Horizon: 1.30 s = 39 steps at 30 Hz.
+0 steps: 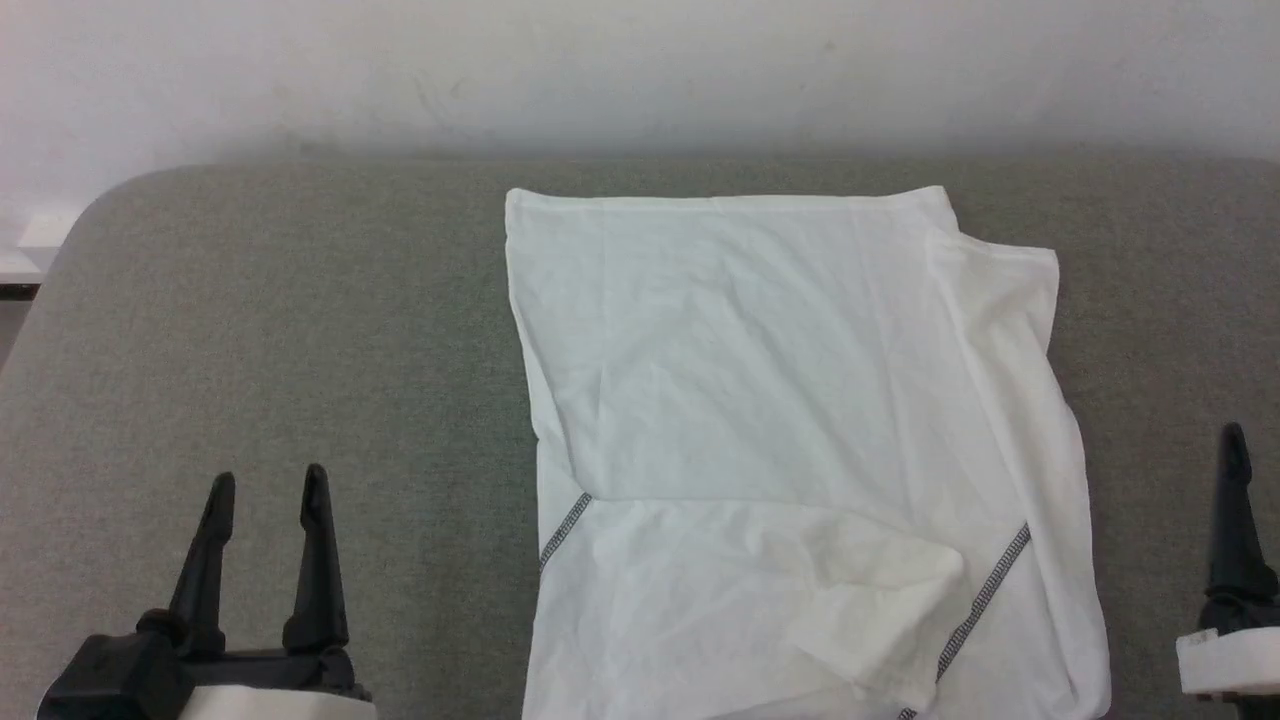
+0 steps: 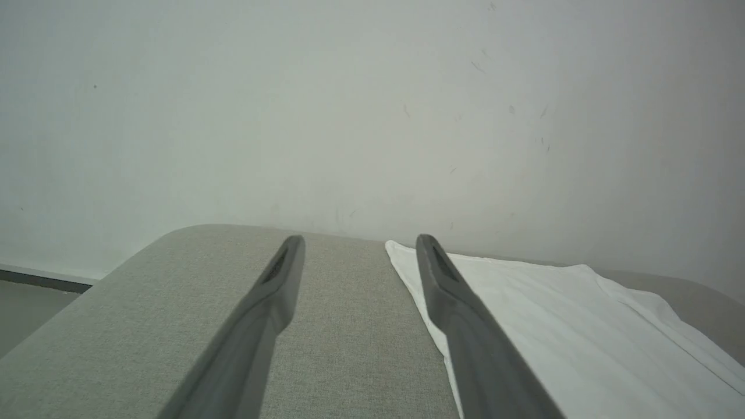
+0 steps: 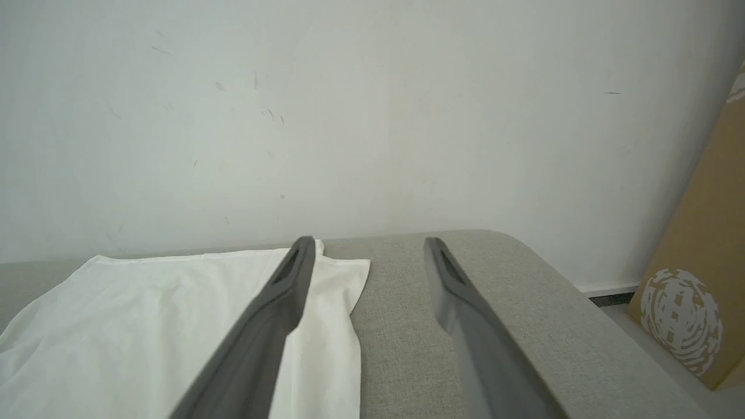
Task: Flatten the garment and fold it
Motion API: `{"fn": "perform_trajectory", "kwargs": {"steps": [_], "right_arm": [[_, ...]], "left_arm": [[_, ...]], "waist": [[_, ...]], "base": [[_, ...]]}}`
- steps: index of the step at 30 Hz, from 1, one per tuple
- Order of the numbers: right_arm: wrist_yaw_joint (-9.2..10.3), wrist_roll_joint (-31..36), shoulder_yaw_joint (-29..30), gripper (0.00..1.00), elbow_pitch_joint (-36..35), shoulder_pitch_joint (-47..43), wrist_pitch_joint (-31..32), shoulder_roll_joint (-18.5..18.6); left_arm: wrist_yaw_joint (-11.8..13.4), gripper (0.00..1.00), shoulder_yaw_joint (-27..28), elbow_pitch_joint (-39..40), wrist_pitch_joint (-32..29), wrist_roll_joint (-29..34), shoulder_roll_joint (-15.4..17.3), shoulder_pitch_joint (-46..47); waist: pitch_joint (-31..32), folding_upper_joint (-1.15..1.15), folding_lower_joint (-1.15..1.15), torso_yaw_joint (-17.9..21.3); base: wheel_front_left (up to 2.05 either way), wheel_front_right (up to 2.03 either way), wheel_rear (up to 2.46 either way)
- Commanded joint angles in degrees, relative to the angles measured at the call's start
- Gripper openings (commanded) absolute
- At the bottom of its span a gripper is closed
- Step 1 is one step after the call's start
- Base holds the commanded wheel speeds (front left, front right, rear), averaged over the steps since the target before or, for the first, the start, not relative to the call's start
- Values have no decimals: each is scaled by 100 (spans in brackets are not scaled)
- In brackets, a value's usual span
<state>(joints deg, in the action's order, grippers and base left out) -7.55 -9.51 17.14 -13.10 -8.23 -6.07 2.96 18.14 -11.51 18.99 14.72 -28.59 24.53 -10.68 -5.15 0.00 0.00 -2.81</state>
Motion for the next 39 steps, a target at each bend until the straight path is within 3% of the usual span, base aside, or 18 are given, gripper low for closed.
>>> {"fn": "perform_trajectory", "kwargs": {"steps": [1, 6, 12, 21, 33, 39], "right_arm": [[6, 66, -54, 100, -47, 149, 24, -8], [6, 86, -310, 100, -227, 843, 372, -8], [6, 111, -479, 100, -298, 2264, 1303, 31], [6, -220, -532, 100, 769, 4203, 2608, 872], [6, -150, 352, 100, 1923, 5054, 3950, 675], [6, 99, 584, 100, 2144, 5354, 4227, 531]], "left_arm": [[-156, 100, 85, -48, 27, 107, -83, -47], [-597, 100, 313, -115, 28, 362, -358, 117], [-985, 100, 586, -61, 28, 490, -584, 456], [-1487, 100, 942, -180, 28, 486, -794, 902], [-1950, 100, 1048, -397, 28, 640, -1001, 1311], [-2105, 100, 1036, -469, 28, 707, -1051, 1458]], "waist": [[-102, 0, 0, -6], [-485, 0, 0, 50], [-1144, 0, 0, 134], [-2127, 0, 0, 183], [-2864, 0, 0, 113], [-3164, 0, 0, 21]], "base": [[0, 0, 0], [0, 0, 0], [0, 0, 0], [0, 0, 0], [0, 0, 0], [0, 0, 0]]}}
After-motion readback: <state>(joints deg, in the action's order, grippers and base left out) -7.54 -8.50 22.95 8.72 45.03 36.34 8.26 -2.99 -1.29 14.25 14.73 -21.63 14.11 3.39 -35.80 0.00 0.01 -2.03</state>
